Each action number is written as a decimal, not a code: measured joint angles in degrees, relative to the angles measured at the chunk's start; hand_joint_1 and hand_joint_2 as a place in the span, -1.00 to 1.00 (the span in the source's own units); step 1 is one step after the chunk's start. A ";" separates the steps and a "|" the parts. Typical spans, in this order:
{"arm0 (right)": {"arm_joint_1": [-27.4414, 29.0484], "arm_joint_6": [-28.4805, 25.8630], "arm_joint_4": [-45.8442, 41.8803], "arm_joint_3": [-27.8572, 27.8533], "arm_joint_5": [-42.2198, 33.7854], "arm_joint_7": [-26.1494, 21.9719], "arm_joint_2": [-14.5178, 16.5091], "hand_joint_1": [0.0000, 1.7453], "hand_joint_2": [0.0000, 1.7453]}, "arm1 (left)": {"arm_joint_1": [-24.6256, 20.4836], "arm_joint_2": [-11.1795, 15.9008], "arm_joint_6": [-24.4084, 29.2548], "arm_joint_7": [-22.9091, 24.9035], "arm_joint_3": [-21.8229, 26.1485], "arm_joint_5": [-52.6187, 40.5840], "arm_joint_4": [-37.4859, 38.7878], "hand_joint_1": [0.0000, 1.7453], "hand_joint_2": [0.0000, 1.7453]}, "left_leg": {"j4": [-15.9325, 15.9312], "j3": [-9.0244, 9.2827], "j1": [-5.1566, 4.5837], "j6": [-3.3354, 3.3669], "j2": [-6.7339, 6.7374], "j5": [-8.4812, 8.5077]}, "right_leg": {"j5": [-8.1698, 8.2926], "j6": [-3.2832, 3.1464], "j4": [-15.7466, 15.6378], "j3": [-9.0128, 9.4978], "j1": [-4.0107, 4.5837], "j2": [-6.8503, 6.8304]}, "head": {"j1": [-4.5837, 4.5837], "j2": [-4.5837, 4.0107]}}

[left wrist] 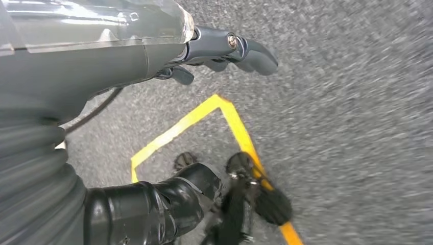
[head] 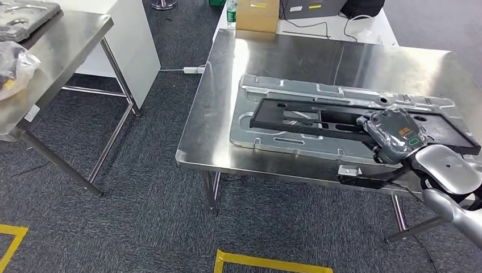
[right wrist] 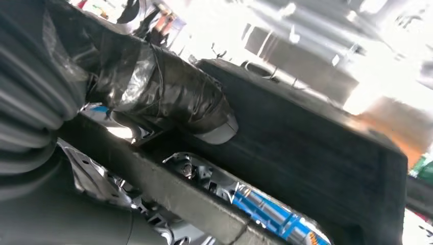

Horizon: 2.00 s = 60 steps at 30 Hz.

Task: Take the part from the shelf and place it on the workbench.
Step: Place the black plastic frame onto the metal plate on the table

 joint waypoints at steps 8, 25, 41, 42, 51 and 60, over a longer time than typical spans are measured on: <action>0.11 0.04 0.10 0.10 0.04 -0.01 0.62 1.00 1.00 | 0.15 -0.04 0.05 0.12 0.01 -0.06 0.00 -1.00 1.00 | 0.23 4.03 -0.09 -0.54 -0.48 -3.46 | 9.85 0.36 0.37 -8.74 -0.07 -0.07 | 0.01 0.00; -2.80 0.12 1.18 1.73 1.31 -0.20 2.11 1.00 1.00 | 0.01 -0.04 0.45 0.14 0.00 0.00 0.00 -1.00 1.00 | -0.12 4.26 -0.23 -0.45 -0.35 -3.78 | 9.80 -1.39 -2.10 -7.86 0.59 0.18 | -0.10 -0.02; 1.11 -2.13 8.01 -7.24 -0.37 0.17 1.07 1.00 1.00 | 0.16 -0.06 0.79 0.14 0.04 0.51 0.00 -1.00 1.00 | 0.05 4.18 -0.26 -1.19 -0.42 -3.95 | 9.78 -1.41 -2.12 -7.75 0.53 0.00 | -0.09 -0.02; 1.42 -2.14 8.67 -8.43 -0.49 0.09 0.86 1.00 1.00 | 0.16 -0.06 0.84 0.14 0.04 0.52 0.00 -1.00 1.00 | 0.06 4.18 -0.29 -1.19 -0.41 -3.95 | 9.78 -1.40 -2.12 -7.75 0.50 0.01 | -0.09 -0.02; 3.14 -2.14 13.28 -14.81 -1.18 -0.05 0.34 1.00 1.00 | 0.15 -0.06 0.73 -0.03 0.04 0.73 0.00 -1.00 1.00 | 0.11 4.18 -0.37 -1.18 -0.40 -3.96 | 9.80 -1.37 -2.14 -7.75 0.44 0.03 | -0.09 -0.02; 4.51 -2.16 14.58 -16.55 -1.20 -0.18 0.40 1.00 1.00 | 0.13 -0.07 0.53 -0.36 0.04 0.75 0.00 -1.00 1.00 | 0.11 4.19 -0.37 -1.18 -0.40 -3.96 | 9.80 -1.37 -2.14 -7.75 0.45 0.05 | -0.09 -0.02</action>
